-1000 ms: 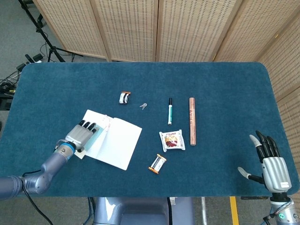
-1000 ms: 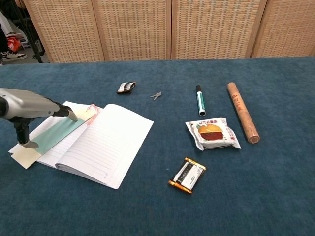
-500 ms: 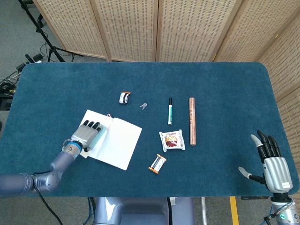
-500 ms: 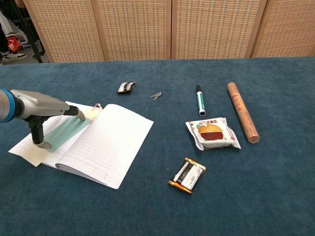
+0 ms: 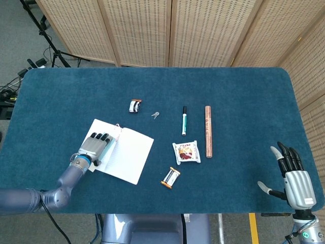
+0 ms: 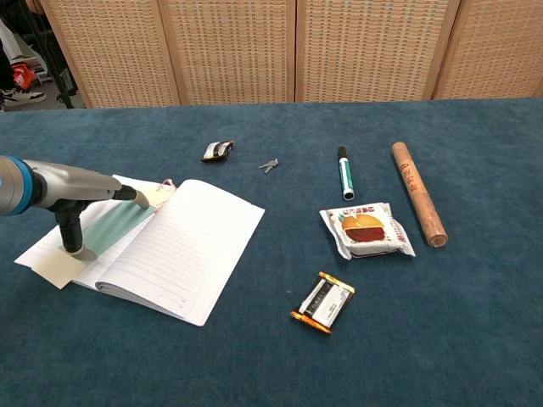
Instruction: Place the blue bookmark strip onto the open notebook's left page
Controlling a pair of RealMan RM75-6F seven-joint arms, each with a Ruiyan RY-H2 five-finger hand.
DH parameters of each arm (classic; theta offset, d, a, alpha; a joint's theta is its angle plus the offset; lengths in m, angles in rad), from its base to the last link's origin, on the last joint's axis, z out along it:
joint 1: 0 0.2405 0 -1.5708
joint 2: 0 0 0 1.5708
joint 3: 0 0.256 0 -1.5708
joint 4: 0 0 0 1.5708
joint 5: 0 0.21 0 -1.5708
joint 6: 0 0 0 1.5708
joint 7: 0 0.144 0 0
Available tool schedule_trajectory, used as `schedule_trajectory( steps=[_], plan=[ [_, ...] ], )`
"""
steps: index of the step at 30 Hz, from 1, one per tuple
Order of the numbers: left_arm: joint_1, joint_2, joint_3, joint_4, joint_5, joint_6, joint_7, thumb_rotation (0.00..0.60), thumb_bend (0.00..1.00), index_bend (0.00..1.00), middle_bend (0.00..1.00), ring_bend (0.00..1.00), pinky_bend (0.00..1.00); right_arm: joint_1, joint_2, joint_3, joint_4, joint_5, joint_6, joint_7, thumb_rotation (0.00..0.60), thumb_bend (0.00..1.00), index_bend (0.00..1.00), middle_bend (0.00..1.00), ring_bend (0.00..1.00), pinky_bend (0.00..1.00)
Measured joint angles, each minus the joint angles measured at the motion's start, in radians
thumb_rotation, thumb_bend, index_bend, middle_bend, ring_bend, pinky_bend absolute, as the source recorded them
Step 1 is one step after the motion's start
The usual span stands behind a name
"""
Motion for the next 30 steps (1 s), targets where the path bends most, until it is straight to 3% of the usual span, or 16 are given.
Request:
schedule_trajectory(
  steps=[21, 30],
  plan=[
    [0.002, -0.042, -0.045, -0.029, -0.106, 0.11, -0.016, 0.6, 0.28, 0.0, 0.0, 0.0, 0.0, 0.0, 0.002, -0.003, -0.002, -0.004, 0.0, -0.001, 0.6, 0.16, 0.0, 0.0, 0.0, 0.0],
    [0.023, -0.004, -0.082, -0.072, -0.03, 0.108, -0.069, 0.6, 0.29, 0.0, 0.0, 0.0, 0.0, 0.001, 0.001, -0.003, 0.0, -0.002, -0.003, -0.001, 0.6, 0.16, 0.0, 0.0, 0.0, 0.0]
  ],
)
